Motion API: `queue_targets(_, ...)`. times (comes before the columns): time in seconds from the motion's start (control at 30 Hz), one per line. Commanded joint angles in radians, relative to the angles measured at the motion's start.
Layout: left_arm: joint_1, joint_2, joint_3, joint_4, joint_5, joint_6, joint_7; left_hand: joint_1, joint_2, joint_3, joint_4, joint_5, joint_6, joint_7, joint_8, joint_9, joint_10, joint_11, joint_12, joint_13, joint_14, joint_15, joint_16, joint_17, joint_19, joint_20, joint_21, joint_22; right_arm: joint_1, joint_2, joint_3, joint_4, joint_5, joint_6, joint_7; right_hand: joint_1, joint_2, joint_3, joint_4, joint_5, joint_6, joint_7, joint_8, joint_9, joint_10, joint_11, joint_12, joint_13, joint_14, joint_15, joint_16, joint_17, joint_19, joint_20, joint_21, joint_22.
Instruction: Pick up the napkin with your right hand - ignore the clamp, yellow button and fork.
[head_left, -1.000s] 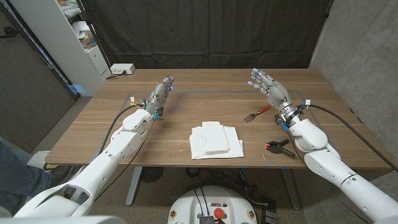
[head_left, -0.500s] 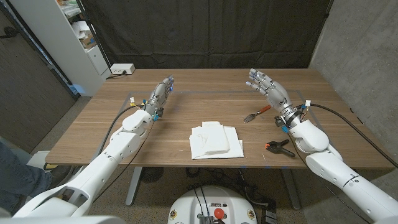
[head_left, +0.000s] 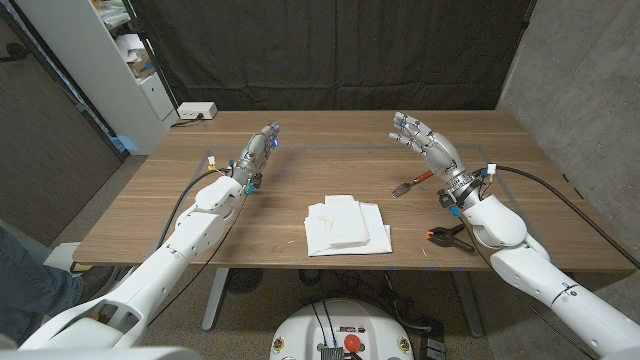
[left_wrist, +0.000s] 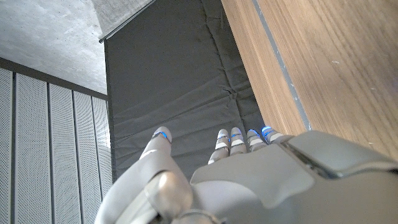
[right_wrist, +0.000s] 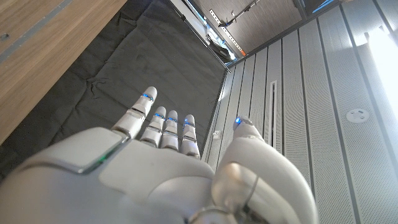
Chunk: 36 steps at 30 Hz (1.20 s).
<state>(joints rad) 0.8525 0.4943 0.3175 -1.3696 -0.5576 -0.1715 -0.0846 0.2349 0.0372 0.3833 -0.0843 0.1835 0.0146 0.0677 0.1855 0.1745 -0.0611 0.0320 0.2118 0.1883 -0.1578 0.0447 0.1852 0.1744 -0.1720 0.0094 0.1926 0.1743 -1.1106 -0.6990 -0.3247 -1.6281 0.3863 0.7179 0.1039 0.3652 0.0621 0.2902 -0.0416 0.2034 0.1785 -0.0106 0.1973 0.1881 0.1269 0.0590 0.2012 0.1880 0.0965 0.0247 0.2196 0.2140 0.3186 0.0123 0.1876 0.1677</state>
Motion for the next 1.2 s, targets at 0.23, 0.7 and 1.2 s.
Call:
queue_targets(0.23,-0.001,0.004,0.001,0.004,-0.002,-0.006,-0.015,0.002,0.012,0.003,-0.005,0.0,0.009,0.006,0.002,0.003,-0.002,-0.004,-0.003,0.002,-0.003,-0.002,0.0,0.003,-0.042,0.005,0.004,0.006,-0.019,-0.002,-0.008,-0.018,-0.132,0.053,-0.047,0.015,-0.002,0.003,-0.008,0.008,0.004,-0.007,0.001,0.004,0.001,-0.001,-0.001,0.006,-0.003,-0.003,-0.005,-0.001,0.001,0.001,0.002,0.002)
queue_targets(0.7,0.028,0.004,0.006,-0.017,0.001,0.006,0.011,0.002,0.013,0.002,-0.007,0.0,0.01,0.004,0.002,0.003,-0.002,-0.003,-0.003,0.003,-0.003,-0.003,0.0,0.003,-0.043,0.008,0.004,0.006,-0.008,-0.007,0.005,-0.001,-0.277,0.096,-0.093,0.018,-0.001,0.005,-0.013,0.009,-0.004,-0.012,-0.002,0.004,-0.006,-0.005,-0.004,0.006,-0.004,-0.004,-0.007,-0.002,0.0,0.001,0.002,0.002)
queue_targets(1.2,0.029,0.005,0.019,-0.038,0.021,0.018,0.037,0.002,0.015,0.001,-0.009,0.0,0.014,0.004,0.003,0.003,0.0,-0.002,-0.002,0.003,-0.002,-0.003,0.0,0.004,-0.042,0.007,0.005,0.006,-0.011,-0.014,0.046,-0.013,-0.547,0.146,-0.181,0.022,0.0,0.007,-0.018,0.011,-0.022,-0.018,-0.008,0.004,-0.021,-0.011,-0.01,0.006,-0.012,-0.007,-0.011,-0.002,-0.008,-0.002,-0.001,0.002)
